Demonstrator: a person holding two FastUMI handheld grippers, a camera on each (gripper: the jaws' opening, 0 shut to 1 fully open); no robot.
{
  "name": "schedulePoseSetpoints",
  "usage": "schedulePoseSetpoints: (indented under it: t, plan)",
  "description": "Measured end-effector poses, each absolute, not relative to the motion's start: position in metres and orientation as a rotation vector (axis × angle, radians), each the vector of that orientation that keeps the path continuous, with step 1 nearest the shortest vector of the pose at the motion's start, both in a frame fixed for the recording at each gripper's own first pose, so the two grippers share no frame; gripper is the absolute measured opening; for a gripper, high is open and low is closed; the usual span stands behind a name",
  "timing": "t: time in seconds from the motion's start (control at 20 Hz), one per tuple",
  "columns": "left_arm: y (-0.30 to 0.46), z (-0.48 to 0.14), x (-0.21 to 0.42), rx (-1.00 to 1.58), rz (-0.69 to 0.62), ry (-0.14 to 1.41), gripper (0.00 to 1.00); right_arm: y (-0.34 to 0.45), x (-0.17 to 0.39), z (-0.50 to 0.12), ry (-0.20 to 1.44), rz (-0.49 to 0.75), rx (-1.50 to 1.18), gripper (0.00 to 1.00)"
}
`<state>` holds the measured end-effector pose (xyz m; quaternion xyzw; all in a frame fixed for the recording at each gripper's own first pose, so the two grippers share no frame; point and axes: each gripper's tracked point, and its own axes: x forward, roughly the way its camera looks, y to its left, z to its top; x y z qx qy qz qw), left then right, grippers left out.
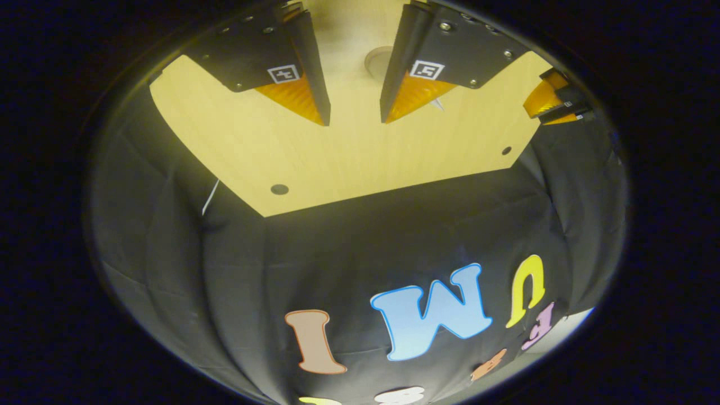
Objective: Put the toothbrush and toothpaste on the desktop into the cup, then pick up the cup and place it on the coaster on the desktop.
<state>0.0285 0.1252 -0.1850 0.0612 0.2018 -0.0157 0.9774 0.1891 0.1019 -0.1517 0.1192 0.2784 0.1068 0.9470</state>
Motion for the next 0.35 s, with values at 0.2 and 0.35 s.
schedulePoseSetpoints:
  t: [0.2, 0.35]
  plan:
    - [0.136, -0.168, 0.028, 0.076, 0.061, 0.282, 0.46, 0.105, 0.194, -0.123, 0.486, 0.241, 0.217, 0.56]
    - [0.139, -0.155, 0.033, 0.049, 0.088, 0.207, 0.52, 0.110, 0.198, -0.104, 0.431, 0.265, 0.200, 0.56]
